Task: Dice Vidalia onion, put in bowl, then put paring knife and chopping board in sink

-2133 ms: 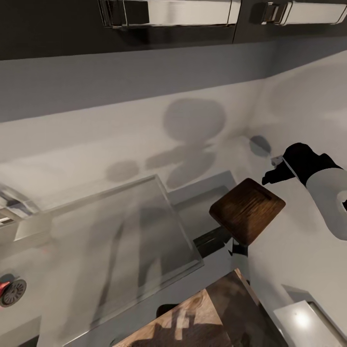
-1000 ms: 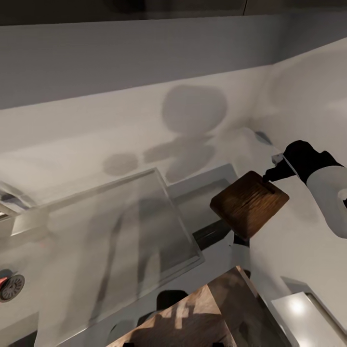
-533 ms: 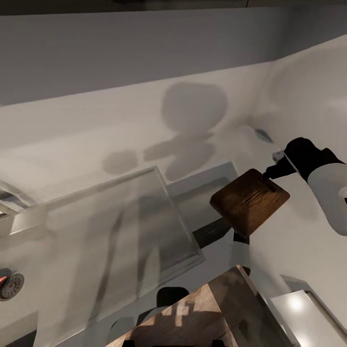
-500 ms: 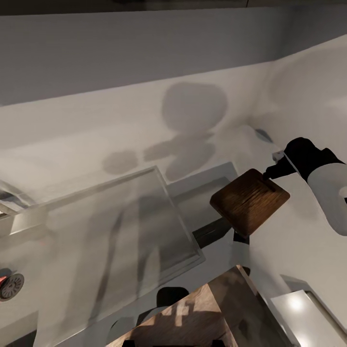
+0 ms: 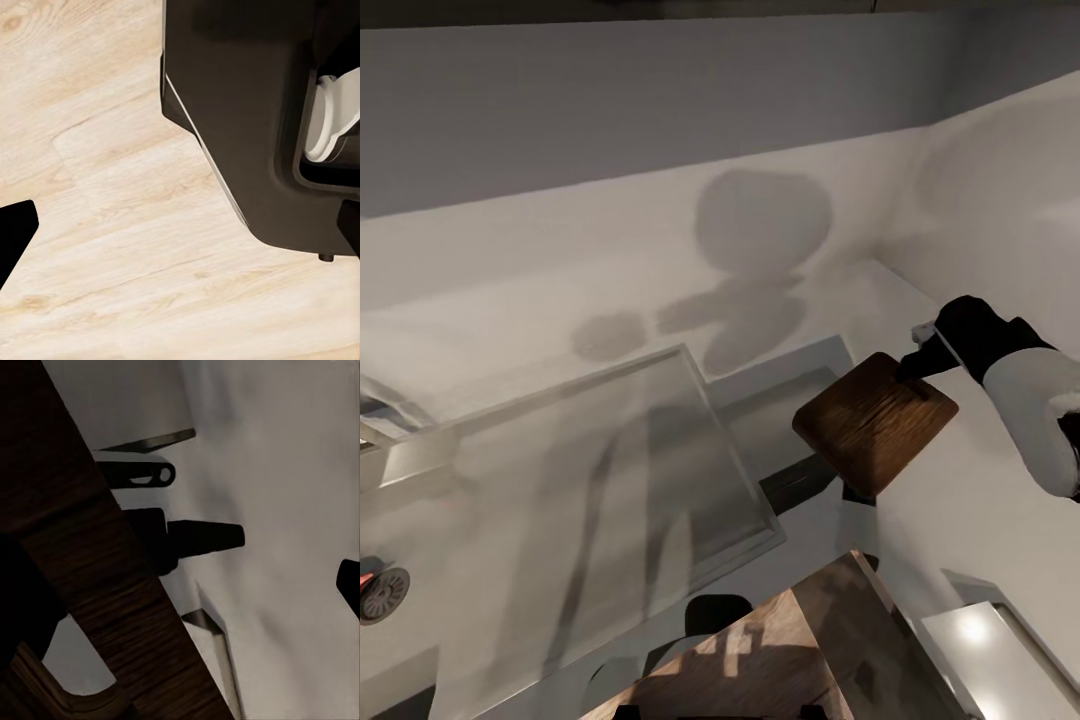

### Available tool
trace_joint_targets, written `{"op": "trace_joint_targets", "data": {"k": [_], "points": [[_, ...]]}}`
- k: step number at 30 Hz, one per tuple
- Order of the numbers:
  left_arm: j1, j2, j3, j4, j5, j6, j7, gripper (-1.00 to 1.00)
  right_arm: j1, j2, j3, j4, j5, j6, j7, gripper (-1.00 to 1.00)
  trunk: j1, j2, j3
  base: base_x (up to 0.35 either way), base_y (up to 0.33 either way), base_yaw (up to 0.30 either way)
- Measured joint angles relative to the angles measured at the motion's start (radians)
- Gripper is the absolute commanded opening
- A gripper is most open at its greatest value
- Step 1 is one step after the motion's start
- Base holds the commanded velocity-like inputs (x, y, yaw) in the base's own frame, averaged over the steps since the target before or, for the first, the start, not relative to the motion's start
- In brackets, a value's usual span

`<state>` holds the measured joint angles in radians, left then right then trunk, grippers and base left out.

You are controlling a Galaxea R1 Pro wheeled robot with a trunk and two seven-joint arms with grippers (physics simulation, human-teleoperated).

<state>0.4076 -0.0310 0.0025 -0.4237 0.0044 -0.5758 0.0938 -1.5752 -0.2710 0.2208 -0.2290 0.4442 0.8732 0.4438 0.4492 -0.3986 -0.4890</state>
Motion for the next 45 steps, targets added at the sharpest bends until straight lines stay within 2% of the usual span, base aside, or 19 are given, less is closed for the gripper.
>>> {"op": "trace_joint_targets", "data": {"k": [17,21,22,26,32,45], "points": [[0.000,0.001,0.000,0.001,0.000,0.000,0.000,1.00,0.001,0.012,0.000,0.002,0.000,-0.002,0.000,1.00,0.000,0.000,0.000,0.000,0.000,0.000],[0.000,0.001,0.000,0.001,0.000,0.000,0.000,1.00,0.001,0.012,-0.001,0.002,-0.001,-0.031,-0.001,1.00,0.000,0.000,0.000,0.000,0.000,0.000],[0.001,0.001,0.001,0.006,0.002,-0.003,-0.005,1.00,0.002,0.006,0.008,-0.004,-0.002,-0.037,0.004,1.00,0.000,0.000,0.000,0.000,0.000,0.000],[0.001,0.000,0.001,0.029,0.003,0.000,-0.004,1.00,0.001,0.016,0.033,-0.009,-0.005,-0.048,0.024,1.00,0.000,0.000,0.000,0.000,0.000,0.000],[0.000,-0.001,0.001,0.054,0.002,-0.001,-0.004,1.00,0.001,0.021,0.037,-0.002,-0.018,-0.049,0.005,1.00,0.000,-0.001,0.000,0.000,0.000,0.000],[0.000,-0.001,0.002,0.064,0.003,-0.002,-0.004,1.00,0.001,0.021,0.034,-0.001,-0.015,-0.050,0.006,1.00,0.000,-0.001,0.000,0.000,0.000,0.000]]}}
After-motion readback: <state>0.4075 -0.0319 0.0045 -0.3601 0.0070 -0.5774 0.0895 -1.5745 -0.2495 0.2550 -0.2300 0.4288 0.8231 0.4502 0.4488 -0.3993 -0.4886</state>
